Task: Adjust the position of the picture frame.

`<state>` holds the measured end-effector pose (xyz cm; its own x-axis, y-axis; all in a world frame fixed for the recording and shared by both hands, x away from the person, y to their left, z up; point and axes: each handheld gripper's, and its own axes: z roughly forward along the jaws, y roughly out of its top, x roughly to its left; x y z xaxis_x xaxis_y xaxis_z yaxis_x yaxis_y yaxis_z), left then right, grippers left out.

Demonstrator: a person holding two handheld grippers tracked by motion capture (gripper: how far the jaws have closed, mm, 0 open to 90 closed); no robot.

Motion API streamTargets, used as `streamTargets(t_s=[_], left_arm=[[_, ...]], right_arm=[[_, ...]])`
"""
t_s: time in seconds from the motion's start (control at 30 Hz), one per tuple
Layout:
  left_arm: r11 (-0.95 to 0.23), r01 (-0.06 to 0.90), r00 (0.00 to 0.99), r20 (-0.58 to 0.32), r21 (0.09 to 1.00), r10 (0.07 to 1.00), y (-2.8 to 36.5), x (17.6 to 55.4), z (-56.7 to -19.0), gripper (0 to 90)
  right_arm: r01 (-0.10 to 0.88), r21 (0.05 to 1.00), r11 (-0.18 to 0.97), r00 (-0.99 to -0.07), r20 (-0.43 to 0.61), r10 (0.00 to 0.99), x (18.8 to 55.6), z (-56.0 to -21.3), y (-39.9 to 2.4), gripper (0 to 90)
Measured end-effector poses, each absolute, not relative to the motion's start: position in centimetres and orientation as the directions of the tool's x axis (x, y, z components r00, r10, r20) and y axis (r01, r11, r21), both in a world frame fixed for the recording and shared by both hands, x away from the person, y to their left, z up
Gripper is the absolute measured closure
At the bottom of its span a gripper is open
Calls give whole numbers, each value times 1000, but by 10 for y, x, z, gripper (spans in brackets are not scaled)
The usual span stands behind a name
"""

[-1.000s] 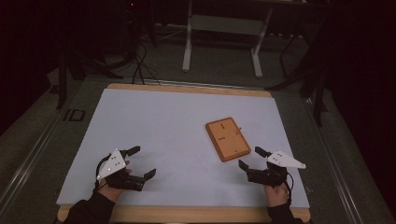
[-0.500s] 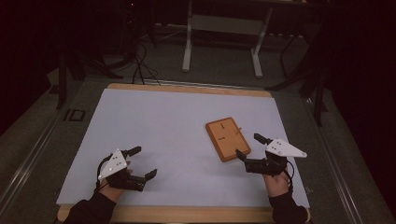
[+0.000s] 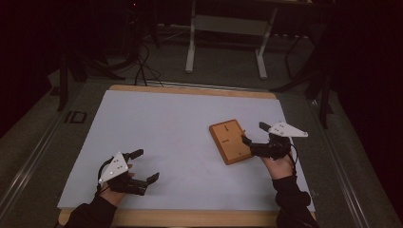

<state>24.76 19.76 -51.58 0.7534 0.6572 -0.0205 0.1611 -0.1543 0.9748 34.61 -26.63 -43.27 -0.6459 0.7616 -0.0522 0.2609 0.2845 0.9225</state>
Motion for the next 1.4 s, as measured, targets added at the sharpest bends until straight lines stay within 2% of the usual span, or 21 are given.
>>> streamTargets(t_s=[0.47,0.73,1.3,1.4], left_arm=[[-155,168,752,-25,974,658,198,249,-517,13],[-158,167,754,-23,973,657,198,249,-517,13],[-164,164,759,-18,973,651,198,248,-516,13],[-166,163,759,-16,973,651,198,248,-516,13]], right_arm=[[351,886,302,-617,-24,787,390,-463,-267,249],[414,855,314,-594,-7,804,409,-489,-265,355],[480,813,328,-591,24,806,427,-520,-264,536],[486,809,330,-597,32,802,427,-522,-264,595]])
